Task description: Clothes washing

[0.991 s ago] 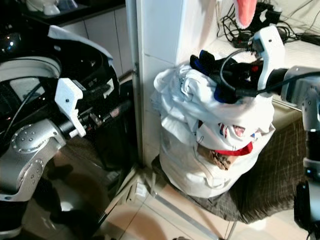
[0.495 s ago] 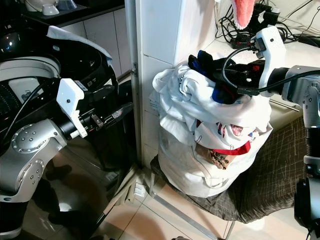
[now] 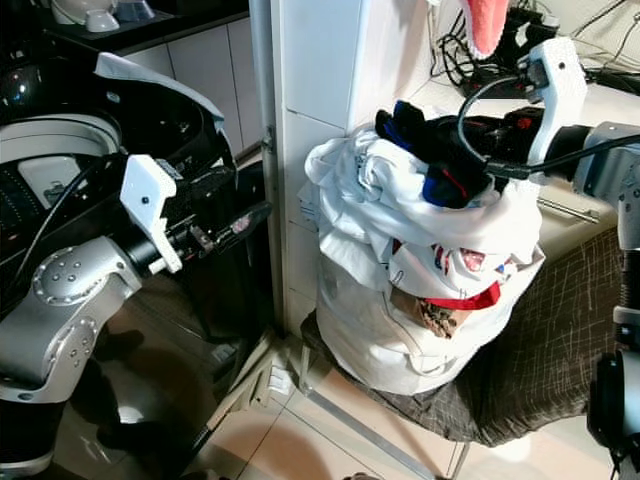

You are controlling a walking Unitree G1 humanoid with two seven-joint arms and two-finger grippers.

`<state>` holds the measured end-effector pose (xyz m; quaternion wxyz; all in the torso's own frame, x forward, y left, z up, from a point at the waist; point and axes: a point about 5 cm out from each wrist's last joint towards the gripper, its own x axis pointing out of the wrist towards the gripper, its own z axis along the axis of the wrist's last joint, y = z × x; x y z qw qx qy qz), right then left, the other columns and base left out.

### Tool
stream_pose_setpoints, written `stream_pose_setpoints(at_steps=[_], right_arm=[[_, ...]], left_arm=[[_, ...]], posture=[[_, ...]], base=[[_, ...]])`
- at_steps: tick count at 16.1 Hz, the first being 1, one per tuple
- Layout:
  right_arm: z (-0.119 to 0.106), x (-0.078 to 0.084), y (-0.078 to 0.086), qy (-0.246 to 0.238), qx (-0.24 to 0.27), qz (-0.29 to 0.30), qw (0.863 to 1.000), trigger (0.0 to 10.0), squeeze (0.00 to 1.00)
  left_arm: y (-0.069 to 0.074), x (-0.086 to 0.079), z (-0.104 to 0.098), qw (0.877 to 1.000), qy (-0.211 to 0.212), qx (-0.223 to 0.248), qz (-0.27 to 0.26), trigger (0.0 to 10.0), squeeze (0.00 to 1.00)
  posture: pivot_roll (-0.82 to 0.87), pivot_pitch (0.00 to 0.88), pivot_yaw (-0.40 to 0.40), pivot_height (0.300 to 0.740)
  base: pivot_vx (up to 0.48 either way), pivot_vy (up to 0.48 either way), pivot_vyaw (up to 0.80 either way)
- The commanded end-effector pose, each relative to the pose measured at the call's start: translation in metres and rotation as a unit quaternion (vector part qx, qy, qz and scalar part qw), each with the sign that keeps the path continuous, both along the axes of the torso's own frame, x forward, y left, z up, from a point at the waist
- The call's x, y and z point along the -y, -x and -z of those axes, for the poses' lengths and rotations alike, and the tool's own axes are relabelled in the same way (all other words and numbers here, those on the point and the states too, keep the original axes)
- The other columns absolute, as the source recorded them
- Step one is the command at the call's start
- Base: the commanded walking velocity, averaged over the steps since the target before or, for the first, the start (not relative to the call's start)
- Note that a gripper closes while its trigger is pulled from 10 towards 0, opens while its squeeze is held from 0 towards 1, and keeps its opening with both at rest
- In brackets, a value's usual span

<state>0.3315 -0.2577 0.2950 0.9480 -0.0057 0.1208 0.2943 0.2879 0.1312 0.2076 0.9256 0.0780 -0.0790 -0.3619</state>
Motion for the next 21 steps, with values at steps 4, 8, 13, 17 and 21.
stream_pose_setpoints(at_steps=[4, 8, 13, 17, 21], right_arm=[[-0.024, 0.002, 0.001, -0.061, 0.065, 0.001, 0.996, 0.0, 0.00], [-0.045, 0.003, 0.004, -0.116, 0.131, 0.002, 0.985, 0.0, 0.00], [-0.035, -0.012, 0.010, 0.041, 0.264, 0.053, 0.962, 10.0, 0.00], [-0.025, -0.010, 0.011, 0.021, 0.210, 0.043, 0.977, 10.0, 1.00], [-0.030, -0.009, 0.011, 0.035, 0.229, 0.041, 0.972, 10.0, 1.00]], left_arm=[[-0.010, -0.005, -0.013, 0.998, 0.025, 0.033, -0.050, 10.0, 0.00], [-0.017, -0.009, -0.022, 0.994, 0.062, 0.047, -0.079, 10.0, 0.00], [-0.021, 0.000, -0.018, 0.990, 0.066, 0.052, -0.111, 10.0, 0.00], [-0.022, 0.009, -0.015, 0.990, 0.069, 0.048, -0.110, 10.0, 0.00], [-0.023, 0.007, -0.013, 0.990, 0.066, 0.050, -0.114, 10.0, 0.00]], posture=[[-0.06, 0.000, -0.013, 0.740], [-0.07, 0.000, -0.004, 0.740], [-0.08, 0.000, 0.008, 0.740], [-0.09, 0.000, 0.018, 0.740], [-0.08, 0.000, 0.018, 0.740]], base=[[0.000, 0.000, 0.00], [0.000, 0.000, 0.00], [0.000, 0.000, 0.00], [0.000, 0.000, 0.00], [0.000, 0.000, 0.00]])
